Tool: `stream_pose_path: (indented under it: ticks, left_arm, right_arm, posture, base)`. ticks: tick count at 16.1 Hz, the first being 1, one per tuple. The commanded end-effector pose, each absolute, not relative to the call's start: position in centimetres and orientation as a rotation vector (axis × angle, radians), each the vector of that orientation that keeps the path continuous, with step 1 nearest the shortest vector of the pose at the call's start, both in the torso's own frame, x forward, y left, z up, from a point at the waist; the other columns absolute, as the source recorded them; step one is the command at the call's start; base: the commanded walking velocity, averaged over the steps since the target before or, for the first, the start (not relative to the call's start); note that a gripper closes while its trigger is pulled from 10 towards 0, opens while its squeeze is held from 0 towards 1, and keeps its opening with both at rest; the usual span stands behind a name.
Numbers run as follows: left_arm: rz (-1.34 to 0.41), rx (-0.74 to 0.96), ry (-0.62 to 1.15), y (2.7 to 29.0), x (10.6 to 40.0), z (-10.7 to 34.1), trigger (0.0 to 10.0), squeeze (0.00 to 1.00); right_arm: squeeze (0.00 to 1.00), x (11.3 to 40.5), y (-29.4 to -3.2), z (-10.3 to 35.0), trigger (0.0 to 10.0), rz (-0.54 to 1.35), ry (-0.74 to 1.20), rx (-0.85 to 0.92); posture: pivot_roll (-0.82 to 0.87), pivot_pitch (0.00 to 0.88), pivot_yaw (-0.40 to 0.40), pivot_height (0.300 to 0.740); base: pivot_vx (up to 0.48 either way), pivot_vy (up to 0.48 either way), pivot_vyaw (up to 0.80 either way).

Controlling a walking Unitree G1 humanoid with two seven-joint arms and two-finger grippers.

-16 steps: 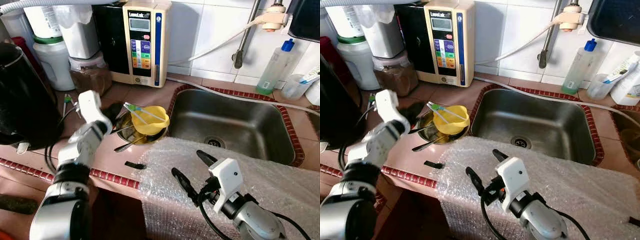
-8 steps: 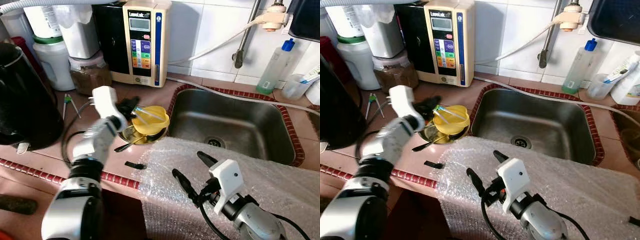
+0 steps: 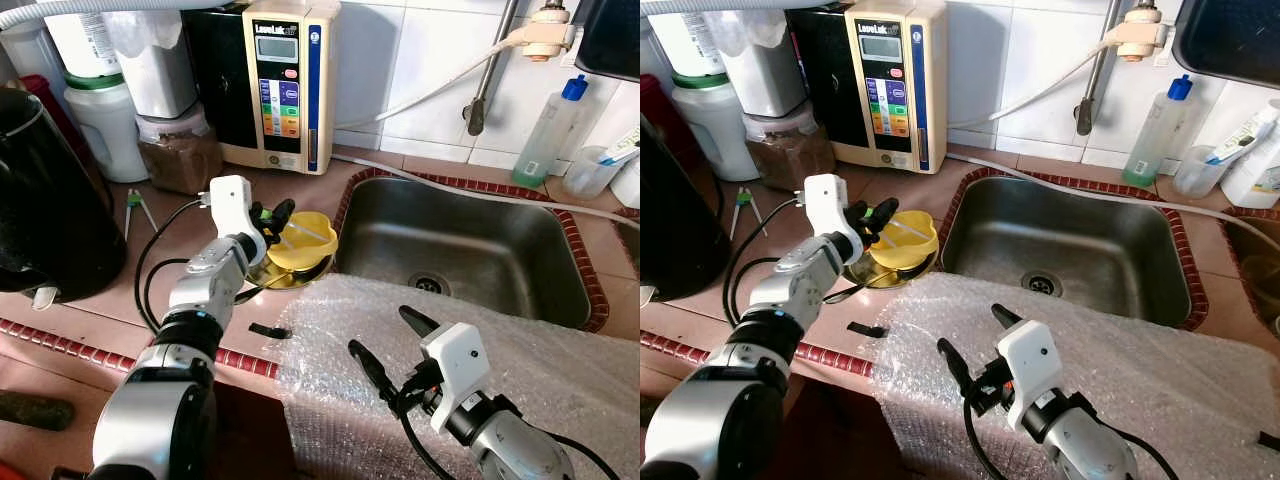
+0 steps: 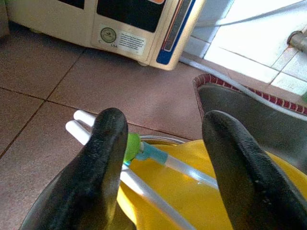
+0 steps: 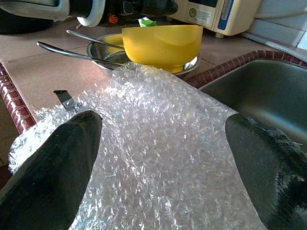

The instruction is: Kitchen organization

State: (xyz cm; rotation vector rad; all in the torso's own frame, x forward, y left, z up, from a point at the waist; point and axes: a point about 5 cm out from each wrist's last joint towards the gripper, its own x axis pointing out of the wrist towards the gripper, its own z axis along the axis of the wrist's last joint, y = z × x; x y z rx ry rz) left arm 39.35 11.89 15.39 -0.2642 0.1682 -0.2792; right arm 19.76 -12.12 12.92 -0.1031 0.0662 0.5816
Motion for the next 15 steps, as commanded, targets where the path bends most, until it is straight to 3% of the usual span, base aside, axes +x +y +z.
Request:
stream_pose_path:
  ticks: [1,15]
  left_arm:
    - [-0.286,-0.241,0.154,11.42,39.63,16.08,10.0,1.00]
    - [-0.208,-0.185,0.275,11.15,39.95,15.30,10.0,1.00]
  right_arm:
    - [0.00,19.62,-12.12,13.46,10.0,0.585,0.047,-0.111]
    - [0.00,19.72,-11.86,13.24,10.0,0.590,0.045,-0.133]
  posture:
    - [-0.01,0.000,0.046,0.740]
    - [-0.01,0.000,0.056,0.740]
  base:
    - [0.000,0.000,0.00]
    - [0.000,0.000,0.00]
